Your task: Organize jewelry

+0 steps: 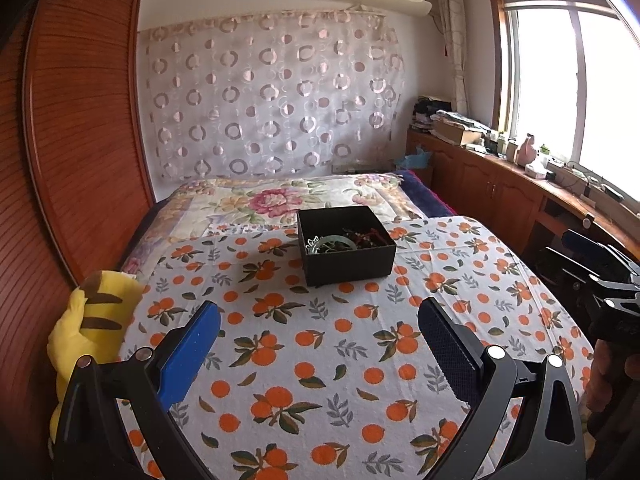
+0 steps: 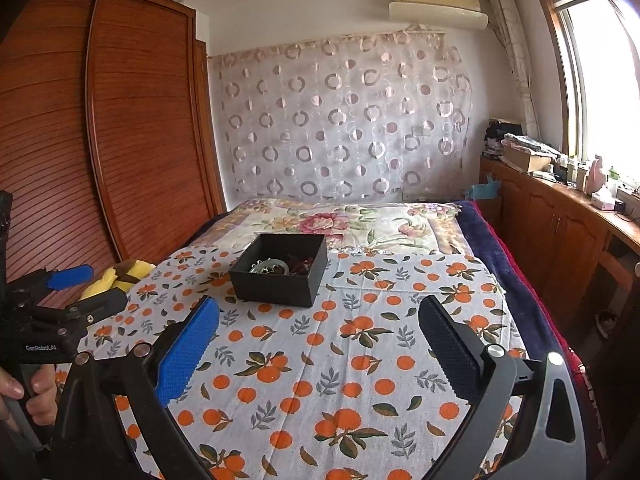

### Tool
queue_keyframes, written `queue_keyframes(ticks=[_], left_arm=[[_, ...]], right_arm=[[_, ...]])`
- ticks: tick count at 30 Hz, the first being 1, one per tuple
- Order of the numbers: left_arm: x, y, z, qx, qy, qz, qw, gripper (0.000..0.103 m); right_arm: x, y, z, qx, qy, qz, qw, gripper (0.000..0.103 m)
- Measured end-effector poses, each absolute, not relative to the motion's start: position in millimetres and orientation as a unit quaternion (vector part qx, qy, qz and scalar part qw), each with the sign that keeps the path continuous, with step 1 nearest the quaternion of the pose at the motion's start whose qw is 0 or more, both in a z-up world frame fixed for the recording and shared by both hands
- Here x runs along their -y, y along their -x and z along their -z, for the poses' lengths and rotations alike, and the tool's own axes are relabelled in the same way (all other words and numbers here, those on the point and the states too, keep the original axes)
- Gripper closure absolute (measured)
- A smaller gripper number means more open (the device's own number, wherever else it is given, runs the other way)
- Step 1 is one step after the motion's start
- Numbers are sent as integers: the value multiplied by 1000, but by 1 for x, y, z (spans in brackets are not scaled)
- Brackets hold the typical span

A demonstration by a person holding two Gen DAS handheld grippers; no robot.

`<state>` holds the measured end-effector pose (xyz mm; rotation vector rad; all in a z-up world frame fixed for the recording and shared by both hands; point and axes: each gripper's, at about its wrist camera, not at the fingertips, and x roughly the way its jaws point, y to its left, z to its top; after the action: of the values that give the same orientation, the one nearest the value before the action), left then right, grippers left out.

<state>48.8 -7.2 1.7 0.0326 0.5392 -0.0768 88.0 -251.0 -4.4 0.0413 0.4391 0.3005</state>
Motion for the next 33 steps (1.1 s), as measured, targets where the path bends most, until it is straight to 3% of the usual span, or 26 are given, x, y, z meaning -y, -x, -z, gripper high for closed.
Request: queue_keyframes(ticks=[33], left_arm=[[12,-40,-6,-250,-9,36,968,7]], right_arm=[[253,-88,10,-217,-22,-139,966,2]])
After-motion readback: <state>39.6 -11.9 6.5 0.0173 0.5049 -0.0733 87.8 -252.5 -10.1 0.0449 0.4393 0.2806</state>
